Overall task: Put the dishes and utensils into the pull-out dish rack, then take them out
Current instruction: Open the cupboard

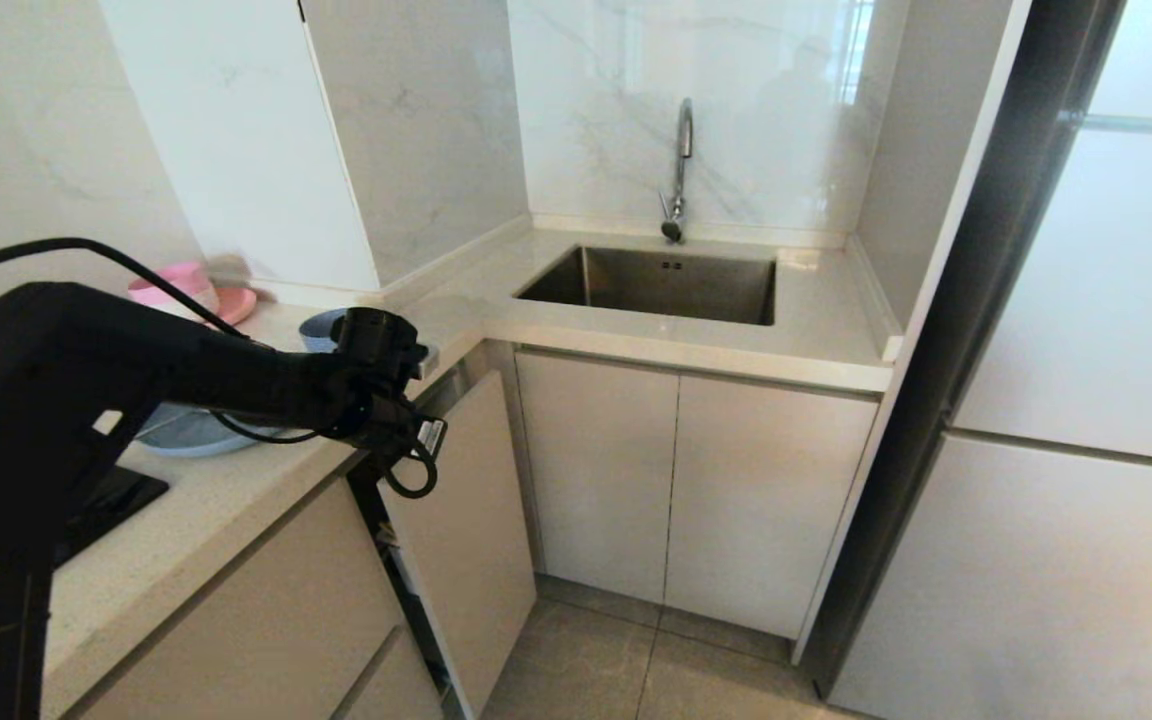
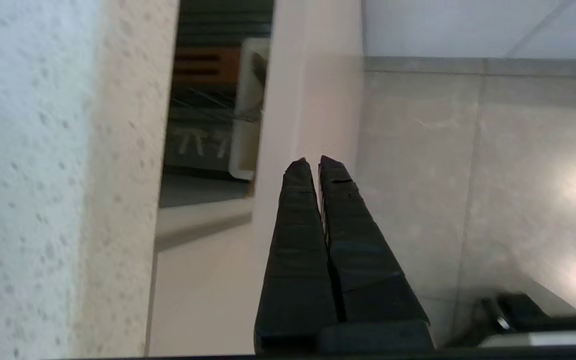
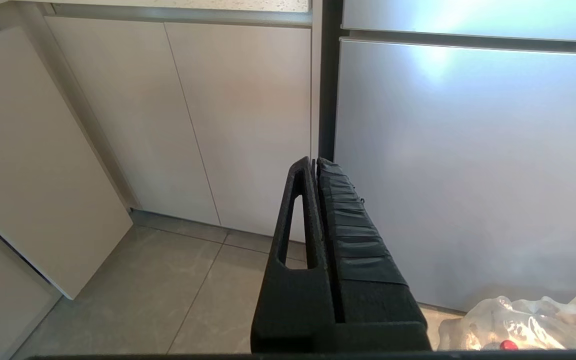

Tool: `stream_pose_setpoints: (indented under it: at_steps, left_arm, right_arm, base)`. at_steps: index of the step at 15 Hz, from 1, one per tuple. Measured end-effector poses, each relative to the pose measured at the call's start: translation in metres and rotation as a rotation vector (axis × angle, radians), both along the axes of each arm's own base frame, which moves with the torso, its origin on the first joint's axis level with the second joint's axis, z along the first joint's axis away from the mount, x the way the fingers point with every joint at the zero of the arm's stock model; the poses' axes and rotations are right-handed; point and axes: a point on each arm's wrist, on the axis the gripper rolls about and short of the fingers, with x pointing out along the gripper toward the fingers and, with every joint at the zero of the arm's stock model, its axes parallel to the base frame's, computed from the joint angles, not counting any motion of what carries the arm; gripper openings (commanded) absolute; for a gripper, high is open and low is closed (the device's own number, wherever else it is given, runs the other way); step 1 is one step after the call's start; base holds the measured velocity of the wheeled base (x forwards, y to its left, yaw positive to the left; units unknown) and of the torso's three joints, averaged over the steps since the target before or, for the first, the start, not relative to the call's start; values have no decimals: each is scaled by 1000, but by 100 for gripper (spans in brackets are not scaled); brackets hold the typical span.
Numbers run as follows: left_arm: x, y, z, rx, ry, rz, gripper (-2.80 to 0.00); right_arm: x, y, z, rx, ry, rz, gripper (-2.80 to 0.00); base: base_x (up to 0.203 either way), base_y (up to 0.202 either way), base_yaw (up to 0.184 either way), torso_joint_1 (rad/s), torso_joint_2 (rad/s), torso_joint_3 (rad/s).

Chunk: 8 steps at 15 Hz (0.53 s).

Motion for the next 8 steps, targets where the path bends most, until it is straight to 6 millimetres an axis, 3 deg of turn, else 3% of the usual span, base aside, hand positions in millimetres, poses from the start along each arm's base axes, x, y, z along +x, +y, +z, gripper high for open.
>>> stream_pose_setpoints:
  at_steps: [5, 6, 8]
  left_arm:
    - [2, 1, -7, 19, 12, 6, -280]
    - [1, 1, -8, 22, 15, 4, 0]
    - [2, 1, -8, 22, 15, 5, 0]
  right_arm:
    - [0, 0, 0, 0, 0, 0, -280]
    - [0, 0, 0, 0, 0, 0, -280]
    - [0, 0, 0, 0, 0, 0, -280]
  base:
    - [0, 0, 0, 0, 0, 0]
    - [0, 0, 0, 0, 0, 0]
    - [0, 0, 0, 0, 0, 0]
